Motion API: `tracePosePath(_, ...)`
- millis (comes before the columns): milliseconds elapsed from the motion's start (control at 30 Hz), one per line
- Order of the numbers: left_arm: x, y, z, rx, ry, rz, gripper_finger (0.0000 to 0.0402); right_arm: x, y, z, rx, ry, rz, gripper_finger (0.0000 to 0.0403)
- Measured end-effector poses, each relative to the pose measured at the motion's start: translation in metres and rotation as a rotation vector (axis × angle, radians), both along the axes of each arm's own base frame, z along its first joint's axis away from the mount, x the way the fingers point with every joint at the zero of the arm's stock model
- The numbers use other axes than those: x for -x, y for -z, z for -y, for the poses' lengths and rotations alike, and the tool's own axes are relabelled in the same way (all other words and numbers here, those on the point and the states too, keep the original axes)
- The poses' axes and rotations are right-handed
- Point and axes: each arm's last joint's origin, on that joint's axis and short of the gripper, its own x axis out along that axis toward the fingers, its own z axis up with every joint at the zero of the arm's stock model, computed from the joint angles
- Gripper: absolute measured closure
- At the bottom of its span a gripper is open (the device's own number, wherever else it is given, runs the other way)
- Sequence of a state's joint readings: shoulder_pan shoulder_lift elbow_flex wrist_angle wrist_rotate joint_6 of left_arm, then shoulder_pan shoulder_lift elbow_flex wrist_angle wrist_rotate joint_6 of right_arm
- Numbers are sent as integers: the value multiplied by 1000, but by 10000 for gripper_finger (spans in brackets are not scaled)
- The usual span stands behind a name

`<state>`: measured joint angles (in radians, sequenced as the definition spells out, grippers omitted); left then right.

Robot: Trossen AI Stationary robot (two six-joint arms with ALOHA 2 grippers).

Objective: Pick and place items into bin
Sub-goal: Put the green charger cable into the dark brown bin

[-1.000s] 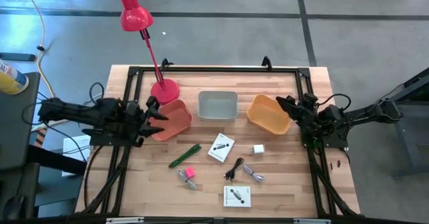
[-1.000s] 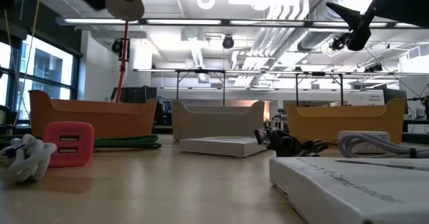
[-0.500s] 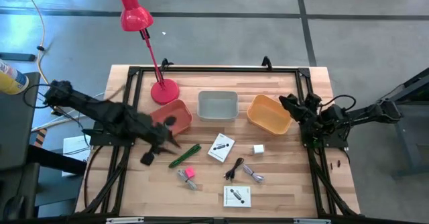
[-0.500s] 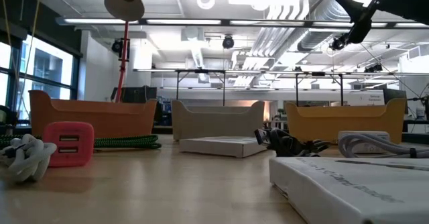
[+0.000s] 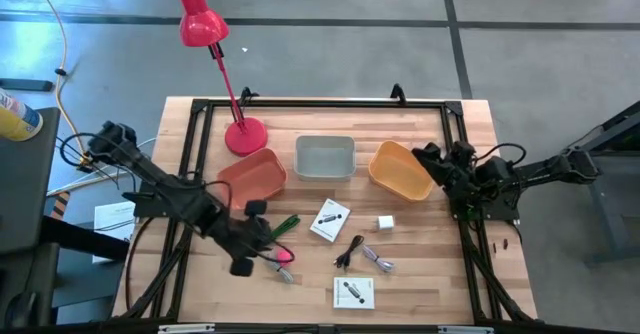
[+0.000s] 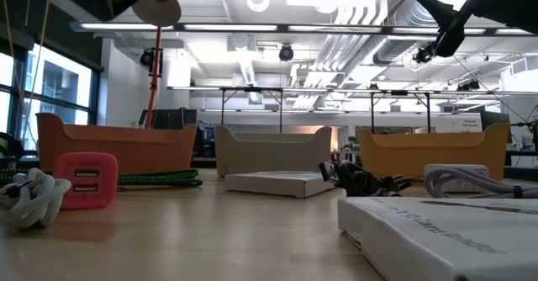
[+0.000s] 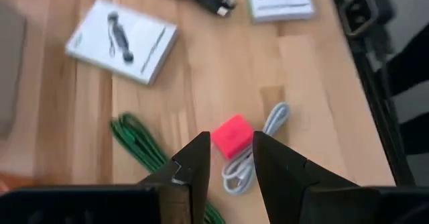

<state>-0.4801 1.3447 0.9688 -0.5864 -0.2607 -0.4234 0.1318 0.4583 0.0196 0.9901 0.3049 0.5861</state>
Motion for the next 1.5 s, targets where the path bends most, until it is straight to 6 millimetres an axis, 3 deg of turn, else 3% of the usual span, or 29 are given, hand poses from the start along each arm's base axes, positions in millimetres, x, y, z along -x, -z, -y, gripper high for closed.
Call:
tracePosePath(233, -11, 22, 2, 32, -233, -51, 291, -1, 0, -2, 32, -60, -2, 144)
tracePosePath(533, -21, 48, 7, 8, -287, -124, 202, -3, 4, -4, 51, -115, -46, 144)
tracePosePath(700, -25, 61, 8, -29, -346, -141, 178, -3, 4, -4, 52, -115, -47, 144)
tracePosePath(1067, -44, 86, -22, 30, -540, -231, 204, -4, 6, -4, 53, -115, -70, 144)
tracePosePath(1300, -53, 91, -41, 100, -521, -300, 224, -4, 6, -4, 53, -115, -70, 144)
tracePosePath(1500, -53, 92, -46, 93, -475, -320, 235, -5, 7, -4, 54, -115, -83, 144)
